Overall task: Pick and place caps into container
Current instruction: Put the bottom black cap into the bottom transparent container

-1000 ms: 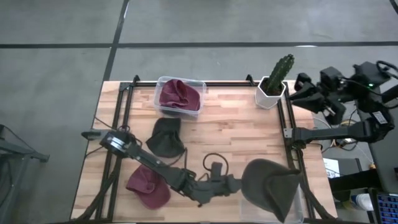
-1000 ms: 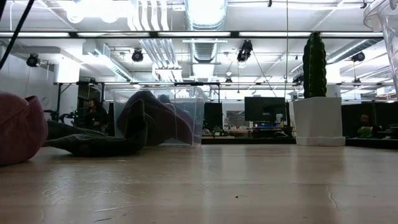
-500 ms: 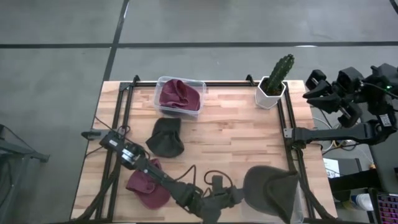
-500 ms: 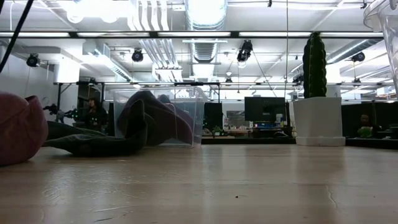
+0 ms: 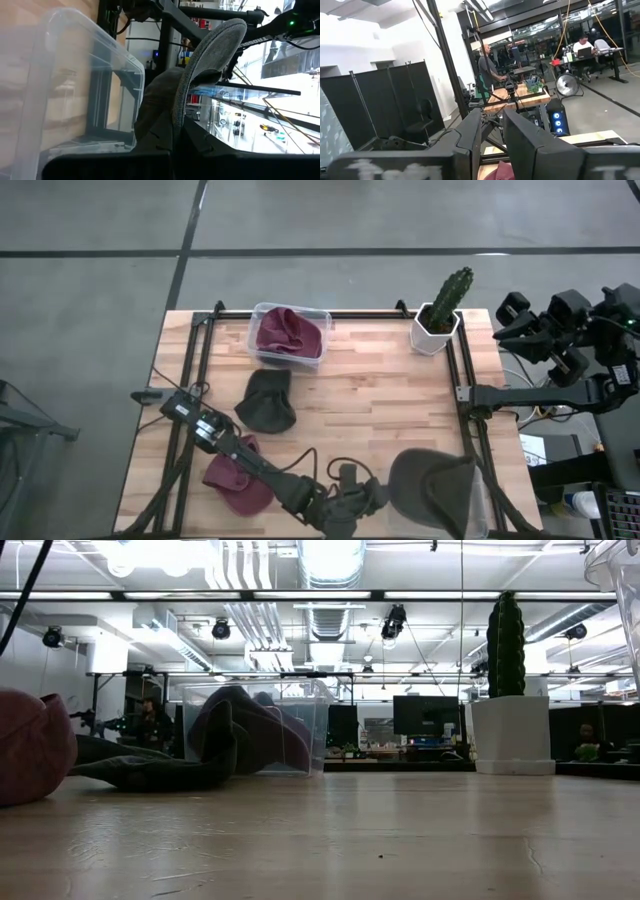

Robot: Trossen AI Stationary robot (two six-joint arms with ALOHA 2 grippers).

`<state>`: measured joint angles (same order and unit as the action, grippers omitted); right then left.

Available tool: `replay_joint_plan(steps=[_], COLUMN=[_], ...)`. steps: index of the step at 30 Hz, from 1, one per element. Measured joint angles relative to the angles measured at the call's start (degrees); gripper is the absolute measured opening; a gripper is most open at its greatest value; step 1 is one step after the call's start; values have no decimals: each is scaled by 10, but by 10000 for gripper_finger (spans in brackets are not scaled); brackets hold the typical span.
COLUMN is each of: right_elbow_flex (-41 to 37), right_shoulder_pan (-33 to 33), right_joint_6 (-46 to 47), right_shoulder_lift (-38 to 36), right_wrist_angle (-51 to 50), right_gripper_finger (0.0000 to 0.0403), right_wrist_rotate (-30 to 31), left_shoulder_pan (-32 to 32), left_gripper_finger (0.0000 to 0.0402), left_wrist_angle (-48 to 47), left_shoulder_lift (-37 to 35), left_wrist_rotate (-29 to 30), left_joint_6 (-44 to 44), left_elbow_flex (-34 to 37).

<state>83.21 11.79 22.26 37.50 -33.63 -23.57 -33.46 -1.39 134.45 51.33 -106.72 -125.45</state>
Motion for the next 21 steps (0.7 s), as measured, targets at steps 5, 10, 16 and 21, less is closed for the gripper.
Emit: replay_joint_plan(steps=[5,10,16,21], right_elbow_flex=[0,0,0,0], right_shoulder_pan=[0,0,0,0], right_joint_6=[-4,-4,-27,-28], right_shoulder_lift=[0,0,0,0], right_wrist_angle=[0,0,0,0], right_gripper_finger=[79,72,72,75], right_wrist_rotate=[0,0,0,0], left_shoulder_pan=[1,8,22,22], left_gripper_finger=[9,17,73,125], left_wrist_angle=[0,0,4,3], left_shoulder_lift=[0,0,0,0], left_wrist_rotate=[-10,-14,-71,-75], left_joint_6=[-14,-21,-25,-30], left_elbow_flex=[0,0,1,1])
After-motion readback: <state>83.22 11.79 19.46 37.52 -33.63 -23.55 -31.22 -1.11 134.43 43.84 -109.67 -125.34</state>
